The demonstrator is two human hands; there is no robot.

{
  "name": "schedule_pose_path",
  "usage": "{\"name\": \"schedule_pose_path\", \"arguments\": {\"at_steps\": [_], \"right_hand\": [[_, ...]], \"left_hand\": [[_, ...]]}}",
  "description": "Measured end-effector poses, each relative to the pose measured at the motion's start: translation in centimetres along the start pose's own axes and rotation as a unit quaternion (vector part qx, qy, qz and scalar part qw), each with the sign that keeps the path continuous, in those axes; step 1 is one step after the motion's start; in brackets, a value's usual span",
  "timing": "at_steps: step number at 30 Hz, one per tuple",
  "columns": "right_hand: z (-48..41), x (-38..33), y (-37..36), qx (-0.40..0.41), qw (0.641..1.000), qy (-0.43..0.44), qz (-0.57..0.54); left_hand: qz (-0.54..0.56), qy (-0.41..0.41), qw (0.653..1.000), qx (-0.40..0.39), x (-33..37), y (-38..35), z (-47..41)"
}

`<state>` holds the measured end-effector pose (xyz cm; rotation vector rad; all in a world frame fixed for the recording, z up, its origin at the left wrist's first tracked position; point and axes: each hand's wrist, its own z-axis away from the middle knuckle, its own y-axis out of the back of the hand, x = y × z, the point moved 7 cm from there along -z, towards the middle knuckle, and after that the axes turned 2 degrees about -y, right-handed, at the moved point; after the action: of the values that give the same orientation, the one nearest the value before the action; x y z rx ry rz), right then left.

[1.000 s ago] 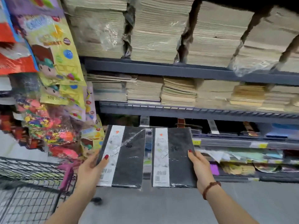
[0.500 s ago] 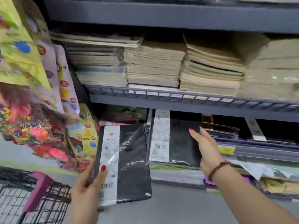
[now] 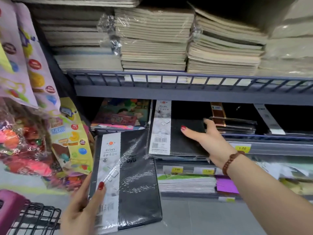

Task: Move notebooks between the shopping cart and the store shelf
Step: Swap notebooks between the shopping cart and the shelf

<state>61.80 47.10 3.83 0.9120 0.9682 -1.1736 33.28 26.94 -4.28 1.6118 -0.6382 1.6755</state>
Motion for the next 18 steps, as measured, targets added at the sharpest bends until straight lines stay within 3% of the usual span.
{"name": "schedule_pose_path", "arguments": {"at_steps": [4,7,11,14,18], "right_hand": [[2.6,-0.4,-0.1,-0.06,0.958,0.076,0.269],[4.0,-0.3,-0.7,-0.08,0.911,0.138,0.381],[4.5,-0.1,-1.0,-0.046,0.903,0.204,0.375],[4.7,-0.9,-0.8,-0.007,0.919,0.248,0.308],[3.0,-2.8,-0.3,0.074,0.902,0.294,0.307]], "left_hand": [[0.03,0.0,0.999,0.014,0.1,-0.1,0.2],[0.054,0.002,0.998,0.016,1.0,-0.3,0.8],[0.077,0.022,0.996,-0.03,2.6,-1.5,1.2],[0.105,-0.006,0.994,0.013,3.2,-0.8,1.8],[0.097,-0.014,0.993,0.062,3.5,-0.3,2.5]]}}
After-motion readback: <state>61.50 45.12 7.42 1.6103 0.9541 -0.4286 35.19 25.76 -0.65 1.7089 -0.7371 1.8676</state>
